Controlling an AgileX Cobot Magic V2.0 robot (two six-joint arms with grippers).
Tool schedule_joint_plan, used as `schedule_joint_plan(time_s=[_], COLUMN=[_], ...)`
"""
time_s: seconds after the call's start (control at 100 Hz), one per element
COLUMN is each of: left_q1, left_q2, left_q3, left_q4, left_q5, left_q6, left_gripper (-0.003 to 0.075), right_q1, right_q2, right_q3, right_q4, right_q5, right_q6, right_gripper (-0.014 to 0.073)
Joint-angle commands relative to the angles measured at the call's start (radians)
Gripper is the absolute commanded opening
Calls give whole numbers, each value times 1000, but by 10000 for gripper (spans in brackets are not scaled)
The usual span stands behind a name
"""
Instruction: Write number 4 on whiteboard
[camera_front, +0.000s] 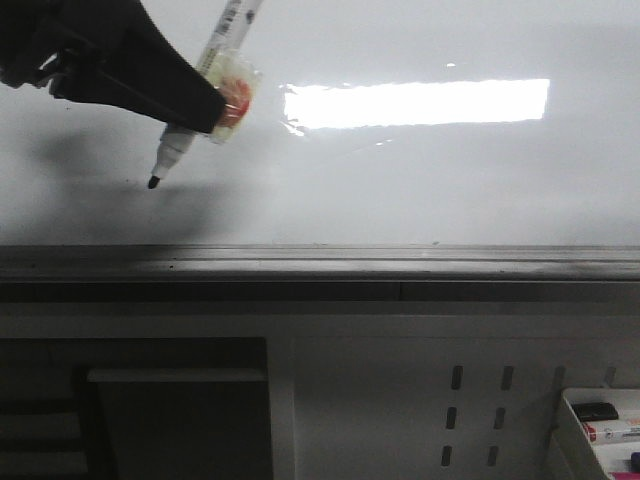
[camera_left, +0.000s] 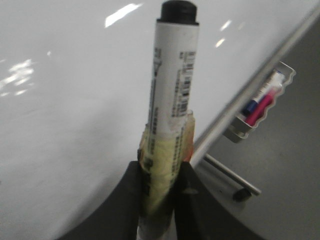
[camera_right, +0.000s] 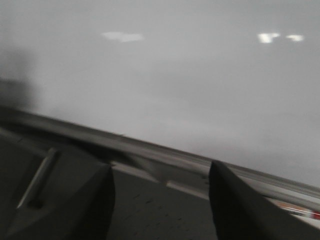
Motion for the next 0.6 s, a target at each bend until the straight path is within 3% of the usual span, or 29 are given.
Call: schedule_joint_plan(time_s=[0.0, 0.13, 0.26, 0.59], left_q1=[-80, -218, -320, -403], left_q2=[-32, -32, -32, -14], left_q3=[-29, -29, -29, -32], left_q4=[17, 103, 124, 139], left_q5=[12, -80, -182, -291], left_q6=[53, 56, 56, 56], left_gripper=[-20, -20, -20, -20], right_q1=[2, 2, 17, 163], right_q2=[72, 174, 252, 349], right_q3=[-80, -137, -199, -317], right_q4=[201, 323, 335, 318], right_q5=[140, 290, 390, 417], right_q6=[-173, -244, -249, -249], right_gripper=[374, 374, 374, 374])
